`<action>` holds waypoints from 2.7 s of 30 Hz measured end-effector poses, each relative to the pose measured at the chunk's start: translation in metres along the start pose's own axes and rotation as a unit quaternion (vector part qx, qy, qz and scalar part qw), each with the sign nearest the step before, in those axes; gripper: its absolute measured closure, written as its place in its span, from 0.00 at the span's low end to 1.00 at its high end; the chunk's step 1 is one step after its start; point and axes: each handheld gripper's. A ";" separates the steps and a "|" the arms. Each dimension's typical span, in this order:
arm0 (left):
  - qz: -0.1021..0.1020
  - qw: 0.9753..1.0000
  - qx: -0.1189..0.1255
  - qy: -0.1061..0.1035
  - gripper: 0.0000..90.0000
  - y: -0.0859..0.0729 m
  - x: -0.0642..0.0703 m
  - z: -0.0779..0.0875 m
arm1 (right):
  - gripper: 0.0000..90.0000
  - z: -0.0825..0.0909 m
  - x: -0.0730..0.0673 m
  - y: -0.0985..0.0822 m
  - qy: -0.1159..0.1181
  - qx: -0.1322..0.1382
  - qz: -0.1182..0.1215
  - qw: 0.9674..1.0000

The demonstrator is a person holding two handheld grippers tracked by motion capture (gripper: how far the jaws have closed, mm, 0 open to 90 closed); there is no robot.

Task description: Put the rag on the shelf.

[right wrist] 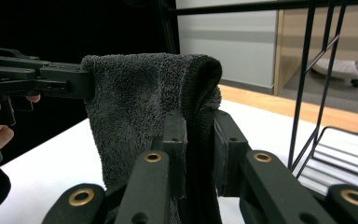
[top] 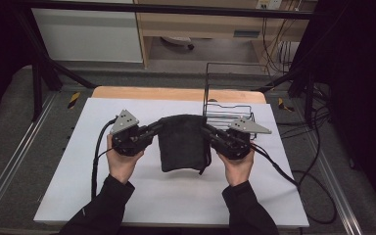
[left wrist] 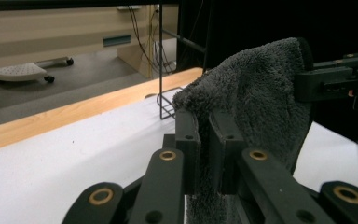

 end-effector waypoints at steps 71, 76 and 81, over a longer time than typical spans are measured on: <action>-0.017 0.985 0.160 -0.059 0.92 0.140 0.071 -0.074 | 0.87 0.100 0.046 0.117 -0.142 0.173 0.050 0.973; -0.018 0.984 0.166 -0.059 0.92 0.152 0.073 -0.079 | 0.87 0.102 0.049 0.128 -0.150 0.180 0.053 0.971; -0.020 0.983 0.171 -0.056 0.92 0.164 0.075 -0.082 | 0.88 0.104 0.053 0.138 -0.154 0.185 0.055 0.969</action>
Point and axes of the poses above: each handheld gripper's, and its own axes: z roughly backward along the jaws, y roughly out of its top, x roughly to its right, and after that the axes turned 2 degrees about z, right-handed
